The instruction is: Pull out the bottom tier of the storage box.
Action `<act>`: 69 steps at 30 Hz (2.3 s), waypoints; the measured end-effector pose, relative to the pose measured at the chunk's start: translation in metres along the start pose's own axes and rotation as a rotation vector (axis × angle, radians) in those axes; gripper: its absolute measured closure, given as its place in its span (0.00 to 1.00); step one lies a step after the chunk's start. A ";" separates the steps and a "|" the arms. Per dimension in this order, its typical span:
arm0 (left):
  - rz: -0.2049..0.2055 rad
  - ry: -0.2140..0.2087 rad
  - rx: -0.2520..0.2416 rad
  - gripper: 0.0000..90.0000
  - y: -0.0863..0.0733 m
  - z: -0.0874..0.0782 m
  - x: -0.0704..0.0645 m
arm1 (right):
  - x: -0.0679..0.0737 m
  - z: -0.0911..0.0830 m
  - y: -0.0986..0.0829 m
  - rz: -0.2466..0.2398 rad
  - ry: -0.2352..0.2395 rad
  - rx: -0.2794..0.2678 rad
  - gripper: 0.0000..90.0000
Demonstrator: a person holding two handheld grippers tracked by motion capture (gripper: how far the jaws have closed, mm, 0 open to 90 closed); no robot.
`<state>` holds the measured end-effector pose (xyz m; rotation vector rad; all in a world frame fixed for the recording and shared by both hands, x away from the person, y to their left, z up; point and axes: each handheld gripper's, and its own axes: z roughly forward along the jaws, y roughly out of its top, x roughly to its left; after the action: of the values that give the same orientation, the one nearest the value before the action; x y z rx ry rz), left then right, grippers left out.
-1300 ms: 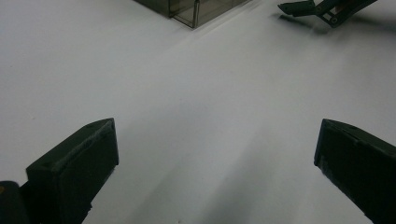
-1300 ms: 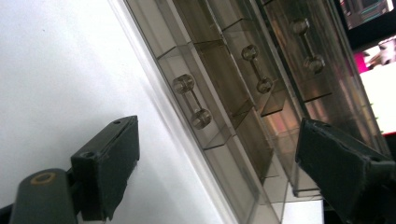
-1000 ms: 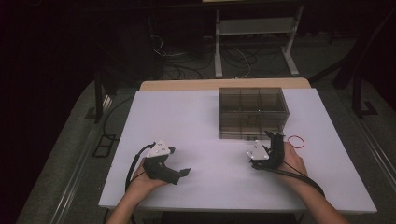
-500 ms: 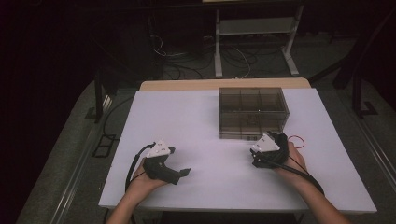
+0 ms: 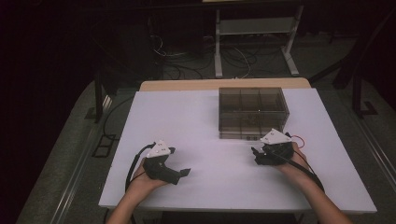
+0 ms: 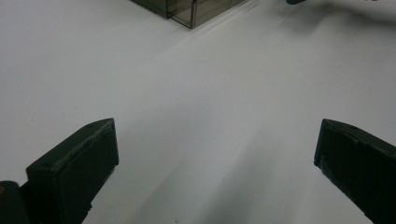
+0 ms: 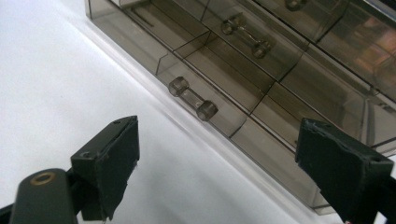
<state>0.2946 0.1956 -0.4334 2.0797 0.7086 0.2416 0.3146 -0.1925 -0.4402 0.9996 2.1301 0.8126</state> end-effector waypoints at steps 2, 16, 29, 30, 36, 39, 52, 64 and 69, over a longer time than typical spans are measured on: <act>-0.001 0.000 0.000 0.00 0.000 0.000 0.000 | -0.003 0.000 0.000 0.032 0.019 0.000 0.16; -0.007 0.001 -0.003 0.00 0.000 -0.001 0.000 | -0.028 -0.002 -0.003 0.242 0.145 0.007 0.18; -0.007 -0.001 0.002 0.00 0.000 0.000 0.000 | -0.043 -0.004 -0.002 0.296 0.243 0.023 0.32; -0.006 -0.001 0.002 0.00 0.000 0.000 0.000 | -0.044 -0.004 -0.001 0.295 0.237 0.024 0.35; -0.005 -0.003 0.005 0.00 0.000 0.000 0.000 | -0.048 -0.007 0.002 0.274 0.265 0.024 0.50; -0.005 -0.003 0.005 0.00 0.000 0.000 0.000 | -0.048 -0.006 0.004 0.255 0.290 0.033 0.54; -0.010 -0.002 0.003 0.00 0.000 0.000 0.000 | -0.056 -0.001 0.012 0.208 0.348 0.047 0.84; -0.011 0.000 0.004 0.00 0.000 0.000 0.000 | -0.065 0.015 0.023 0.191 0.347 0.079 0.99; -0.013 -0.002 0.004 0.00 0.000 0.000 0.000 | -0.069 0.023 0.027 0.200 0.353 0.086 0.99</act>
<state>0.2944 0.1955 -0.4338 2.0779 0.7217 0.2310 0.3781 -0.2285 -0.4146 1.2019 2.4039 1.0685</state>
